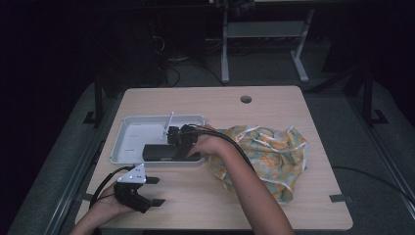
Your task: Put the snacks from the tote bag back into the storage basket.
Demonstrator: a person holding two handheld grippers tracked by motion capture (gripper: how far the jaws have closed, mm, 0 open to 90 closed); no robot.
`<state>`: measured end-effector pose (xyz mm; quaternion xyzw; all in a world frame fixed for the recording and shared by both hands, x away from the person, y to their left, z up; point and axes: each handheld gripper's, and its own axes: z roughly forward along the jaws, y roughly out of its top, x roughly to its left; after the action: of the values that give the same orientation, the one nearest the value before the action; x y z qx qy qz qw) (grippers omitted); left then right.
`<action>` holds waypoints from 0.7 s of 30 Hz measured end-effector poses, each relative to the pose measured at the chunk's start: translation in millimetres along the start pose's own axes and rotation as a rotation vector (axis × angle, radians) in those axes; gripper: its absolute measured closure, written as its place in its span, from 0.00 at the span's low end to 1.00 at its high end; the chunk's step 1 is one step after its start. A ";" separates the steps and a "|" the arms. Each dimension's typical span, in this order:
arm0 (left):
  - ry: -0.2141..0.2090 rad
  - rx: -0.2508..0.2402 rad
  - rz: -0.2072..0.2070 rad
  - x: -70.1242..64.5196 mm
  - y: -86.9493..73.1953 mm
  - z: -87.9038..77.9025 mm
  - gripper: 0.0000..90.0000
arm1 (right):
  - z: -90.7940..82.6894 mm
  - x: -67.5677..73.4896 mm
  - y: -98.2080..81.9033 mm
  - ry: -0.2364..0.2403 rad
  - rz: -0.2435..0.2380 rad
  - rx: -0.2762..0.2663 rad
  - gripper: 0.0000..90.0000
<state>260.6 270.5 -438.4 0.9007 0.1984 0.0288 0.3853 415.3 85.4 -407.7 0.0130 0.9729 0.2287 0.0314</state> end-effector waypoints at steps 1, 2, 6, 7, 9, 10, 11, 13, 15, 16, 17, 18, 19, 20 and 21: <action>0.000 0.000 0.000 0.0 -0.1 0.1 0.25 | 0.2 -0.1 0.1 0.004 0.002 0.000 0.45; -0.001 0.001 0.000 0.0 -0.1 0.2 0.25 | 0.4 -0.4 0.1 0.008 0.003 -0.004 0.44; -0.001 0.000 0.000 -0.1 -0.1 0.2 0.25 | 0.7 -0.6 0.1 0.014 0.013 -0.004 0.42; 0.000 0.000 0.001 0.0 0.0 0.1 0.25 | 0.4 -0.8 0.0 0.014 0.015 -0.006 0.41; -0.001 -0.001 0.001 0.0 0.0 -0.1 0.25 | -1.0 -1.1 0.0 0.015 0.020 -0.011 0.40; 0.000 -0.002 0.002 0.0 0.0 -0.2 0.25 | -1.7 -1.2 -0.1 0.018 0.021 -0.015 0.39; 0.000 -0.001 0.002 0.2 0.0 -0.3 0.25 | -3.1 -1.2 0.0 0.015 0.027 -0.022 0.37; 0.001 0.000 0.003 0.5 0.1 -0.3 0.25 | -4.9 -1.6 0.1 0.019 0.032 -0.035 0.34; 0.001 0.000 0.000 0.2 0.1 -0.4 0.25 | -7.7 -1.6 0.2 0.018 0.038 -0.049 0.31; 0.001 -0.001 -0.001 0.2 0.1 -0.3 0.25 | -9.8 -1.6 0.3 0.013 0.040 -0.056 0.29; 0.001 0.000 -0.001 0.1 0.1 -0.4 0.25 | -10.9 -1.6 0.3 0.009 0.042 -0.060 0.28; 0.002 -0.001 -0.001 0.2 0.0 -0.3 0.25 | -12.4 -1.7 0.2 0.008 0.044 -0.068 0.25; 0.002 -0.001 -0.001 0.1 0.0 -0.2 0.25 | -14.0 -1.2 0.2 -0.001 0.049 -0.073 0.22; 0.001 -0.002 -0.001 0.1 0.0 -0.2 0.25 | -16.0 -1.2 0.1 -0.007 0.055 -0.081 0.20; 0.001 -0.002 -0.002 0.0 0.1 -0.1 0.25 | -17.9 -1.1 -0.1 -0.006 0.055 -0.088 0.18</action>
<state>260.6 270.5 -438.2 0.9000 0.1994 0.0292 0.3864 415.2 77.3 -391.7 0.0391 0.9611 0.2720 0.0286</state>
